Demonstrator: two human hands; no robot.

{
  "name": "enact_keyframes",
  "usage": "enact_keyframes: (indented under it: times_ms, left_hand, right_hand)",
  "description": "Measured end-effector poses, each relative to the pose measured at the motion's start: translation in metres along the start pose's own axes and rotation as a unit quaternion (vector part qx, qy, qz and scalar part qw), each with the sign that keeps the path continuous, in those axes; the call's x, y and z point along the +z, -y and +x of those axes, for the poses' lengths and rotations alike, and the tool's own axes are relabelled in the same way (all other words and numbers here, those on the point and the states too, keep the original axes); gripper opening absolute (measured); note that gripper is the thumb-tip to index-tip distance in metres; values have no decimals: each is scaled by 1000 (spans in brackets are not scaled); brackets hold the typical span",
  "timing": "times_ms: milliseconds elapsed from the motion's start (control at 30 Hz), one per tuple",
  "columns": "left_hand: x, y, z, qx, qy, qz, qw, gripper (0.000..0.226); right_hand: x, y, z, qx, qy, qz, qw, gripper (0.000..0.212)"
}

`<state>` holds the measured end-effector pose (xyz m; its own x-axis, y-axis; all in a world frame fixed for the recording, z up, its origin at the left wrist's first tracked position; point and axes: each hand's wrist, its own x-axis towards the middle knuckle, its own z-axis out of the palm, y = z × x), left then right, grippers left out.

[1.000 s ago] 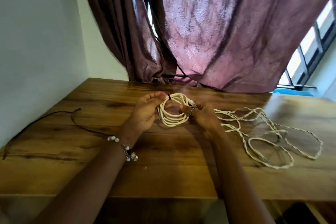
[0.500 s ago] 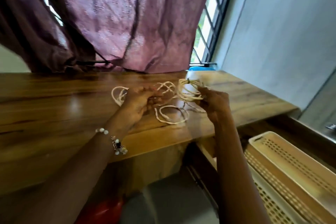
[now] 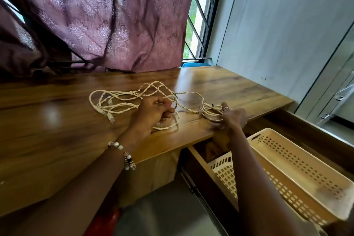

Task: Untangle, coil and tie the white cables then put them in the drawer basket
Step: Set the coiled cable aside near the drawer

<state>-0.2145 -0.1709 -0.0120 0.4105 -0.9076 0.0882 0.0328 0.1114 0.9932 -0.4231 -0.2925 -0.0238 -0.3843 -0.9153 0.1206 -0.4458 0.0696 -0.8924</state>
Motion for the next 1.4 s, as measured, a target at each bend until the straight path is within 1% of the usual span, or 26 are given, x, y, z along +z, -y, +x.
enact_keyframes:
  times_ms: [100,167,233,300,367,433,500,567,600,633,700,767,800,833,900,1000,1067,1100,1133,1167,1200,1233,1267,1300,1333,1400]
  left_hand:
    - [-3,3,4,5,-1,9,1000,6]
    - [-5,3,6,13,-3,14,1000,8]
    - [-6,2,5,23,-4,17,1000,9]
    - [-7,2,3,28,-5,20,999,11]
    - [-10,3,1,27,-12,27,999,11]
    - [-17,3,1,26,-21,20,999,6]
    - [-25,2,0,31,-37,15,999,9]
    - [-35,-1,-1,45,-58,29,997,9]
    - [-43,-3,-3,51,-72,36,995,8]
    - [-50,-4,-3,56,-87,40,994,7]
    - [-70,-4,-2,63,-123,54,989,8]
    - [-91,-1,-1,65,-151,59,985,14]
    - [-102,0,-1,68,-164,60,982,15]
    - [-113,1,-1,70,-179,65,979,16]
    - [-135,1,-3,73,-210,84,971,18]
    - [-169,2,-3,64,-255,118,958,25]
    - [-193,7,0,48,-277,141,949,21]
    - [-205,8,2,40,-286,165,943,18]
    - [-214,7,1,38,-292,193,936,14]
    - [-222,5,-1,48,-293,221,929,11]
    - [-229,1,-4,72,-291,259,918,17]
    - [-234,-2,-5,105,-280,311,902,30]
    - [-239,-6,-7,130,-256,380,879,43]
    - [-244,-10,-8,137,-233,445,854,51]
    - [-248,-14,-9,134,-216,506,824,50]
    - [-259,-18,-5,117,-183,577,787,32]
  right_hand:
    - [3,-1,4,14,-17,-10,1000,57]
    - [1,-1,0,11,-54,-19,998,58]
    - [1,1,-10,-10,-91,-19,996,53]
    - [4,4,-20,-66,-100,-20,993,38]
    - [9,8,-33,-142,-83,-31,986,27]
    - [19,14,-46,-200,-48,-32,978,26]
    - [31,23,-63,-254,7,-28,967,22]
    - [44,33,-78,-313,78,-14,946,15]
    - [51,38,-86,-325,127,-14,937,16]
    - [57,42,-91,-327,180,-25,927,23]
    - [73,50,-103,-326,273,-90,900,46]
    - [89,56,-113,-353,306,-135,873,68]
    - [95,59,-119,-363,312,-146,866,76]
    - [106,61,-123,-367,316,-152,862,78]
    - [121,67,-135,-340,325,-140,872,67]
    - [147,80,-151,-292,331,-51,896,49]
    - [167,88,-158,-280,357,13,891,25]
    - [173,97,-164,-275,376,37,884,12]
    - [176,107,-170,-280,400,68,870,7]
    - [180,117,-174,-297,426,108,848,9]
    - [178,131,-181,-313,457,149,819,13]
    - [177,144,-184,-325,484,184,791,17]
    - [177,157,-188,-335,498,210,772,21]
    - [177,169,-191,-333,509,242,756,23]
    - [175,179,-192,-317,516,267,749,23]
    - [176,194,-190,-262,529,320,741,19]
